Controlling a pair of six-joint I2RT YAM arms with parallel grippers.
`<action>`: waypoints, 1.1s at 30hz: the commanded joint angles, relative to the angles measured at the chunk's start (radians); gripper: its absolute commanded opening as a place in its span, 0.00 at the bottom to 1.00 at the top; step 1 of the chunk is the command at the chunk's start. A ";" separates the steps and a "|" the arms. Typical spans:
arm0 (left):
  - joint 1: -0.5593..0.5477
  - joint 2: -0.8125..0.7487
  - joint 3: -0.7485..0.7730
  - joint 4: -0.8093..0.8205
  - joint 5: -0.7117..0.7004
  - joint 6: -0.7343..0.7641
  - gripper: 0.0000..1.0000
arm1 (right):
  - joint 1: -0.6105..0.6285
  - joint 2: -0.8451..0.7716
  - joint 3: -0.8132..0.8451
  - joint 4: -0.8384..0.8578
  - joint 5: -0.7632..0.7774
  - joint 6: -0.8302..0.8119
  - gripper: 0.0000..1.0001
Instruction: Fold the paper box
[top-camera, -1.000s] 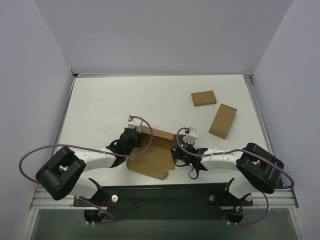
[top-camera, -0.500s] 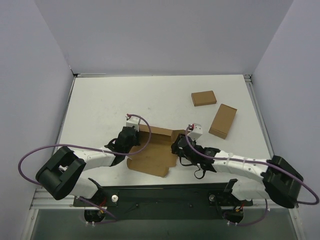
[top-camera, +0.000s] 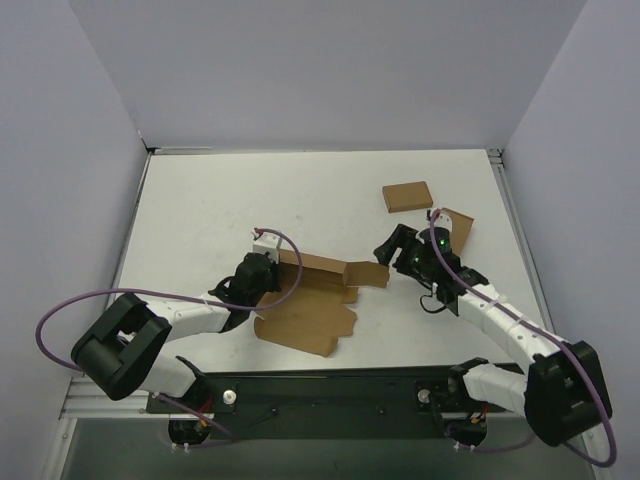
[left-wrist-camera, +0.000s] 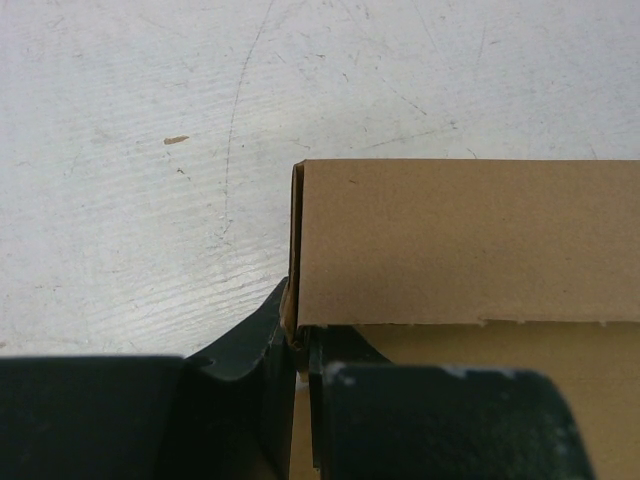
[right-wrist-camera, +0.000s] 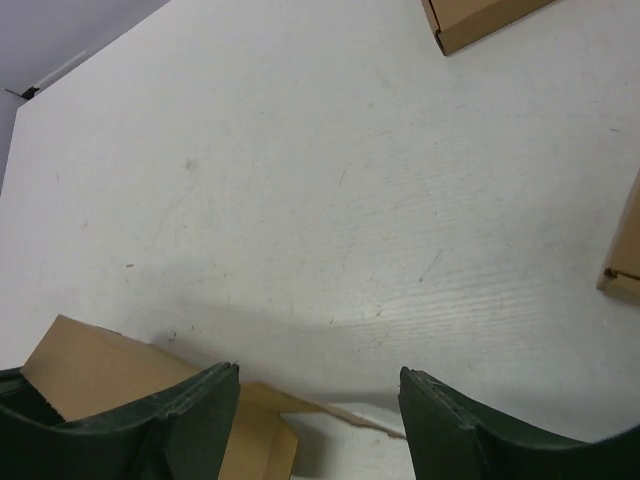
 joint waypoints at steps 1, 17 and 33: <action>0.004 0.003 0.007 -0.039 0.043 -0.014 0.00 | -0.071 0.138 0.004 0.203 -0.396 -0.075 0.67; 0.004 0.015 0.014 -0.039 0.055 -0.020 0.00 | -0.071 0.128 -0.171 0.325 -0.407 -0.154 0.63; 0.004 0.032 0.027 -0.060 0.025 -0.027 0.00 | 0.245 0.028 -0.168 0.125 -0.001 -0.030 0.14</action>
